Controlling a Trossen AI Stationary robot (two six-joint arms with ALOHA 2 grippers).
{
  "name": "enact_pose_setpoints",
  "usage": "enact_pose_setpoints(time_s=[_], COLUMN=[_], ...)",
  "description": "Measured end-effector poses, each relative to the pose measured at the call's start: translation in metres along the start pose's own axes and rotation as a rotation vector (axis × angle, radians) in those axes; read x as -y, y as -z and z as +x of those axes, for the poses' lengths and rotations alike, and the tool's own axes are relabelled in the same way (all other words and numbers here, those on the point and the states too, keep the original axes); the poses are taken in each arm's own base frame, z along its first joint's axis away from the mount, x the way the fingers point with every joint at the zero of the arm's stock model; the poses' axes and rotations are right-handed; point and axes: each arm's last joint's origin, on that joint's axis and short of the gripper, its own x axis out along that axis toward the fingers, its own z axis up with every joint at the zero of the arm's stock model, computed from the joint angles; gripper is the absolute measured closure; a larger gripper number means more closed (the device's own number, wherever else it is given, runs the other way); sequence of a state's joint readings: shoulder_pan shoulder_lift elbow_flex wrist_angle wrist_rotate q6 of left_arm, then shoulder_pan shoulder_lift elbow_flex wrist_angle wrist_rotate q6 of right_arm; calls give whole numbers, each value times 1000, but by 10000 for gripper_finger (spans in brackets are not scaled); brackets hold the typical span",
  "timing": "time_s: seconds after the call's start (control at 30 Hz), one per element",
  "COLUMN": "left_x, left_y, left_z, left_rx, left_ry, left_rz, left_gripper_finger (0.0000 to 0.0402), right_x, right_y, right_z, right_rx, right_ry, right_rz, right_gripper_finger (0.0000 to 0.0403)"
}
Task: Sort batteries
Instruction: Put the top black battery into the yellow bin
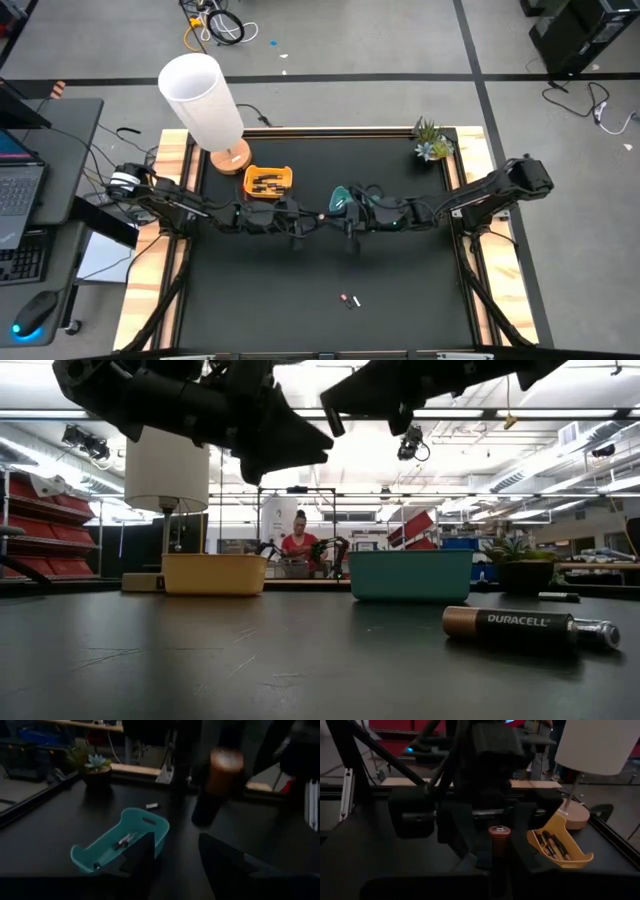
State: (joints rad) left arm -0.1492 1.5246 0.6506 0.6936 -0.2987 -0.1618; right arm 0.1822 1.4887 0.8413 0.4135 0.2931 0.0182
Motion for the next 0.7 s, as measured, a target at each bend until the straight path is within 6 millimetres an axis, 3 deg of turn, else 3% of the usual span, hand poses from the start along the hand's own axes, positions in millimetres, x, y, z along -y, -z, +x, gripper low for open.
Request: enact_pose_setpoints(time_s=[0.47,0.57,0.67,0.7], left_x=[3,2,2,2], left_y=[-6,-6,-7,-7], left_z=[0,0,0,0], left_rx=[62,65,70,75], left_ry=[50,39,30,30], left_rz=[35,67,94,103], left_gripper_finger=[228,264,342,341], right_x=[-5,-5,-4,-4], right_y=[14,14,14,14], right_z=[22,22,21,21], right_rx=[57,60,60,59], right_ry=[-29,-32,-27,-26], right_rz=[-1,4,17,29], right_gripper_finger=[380,380,374,365])
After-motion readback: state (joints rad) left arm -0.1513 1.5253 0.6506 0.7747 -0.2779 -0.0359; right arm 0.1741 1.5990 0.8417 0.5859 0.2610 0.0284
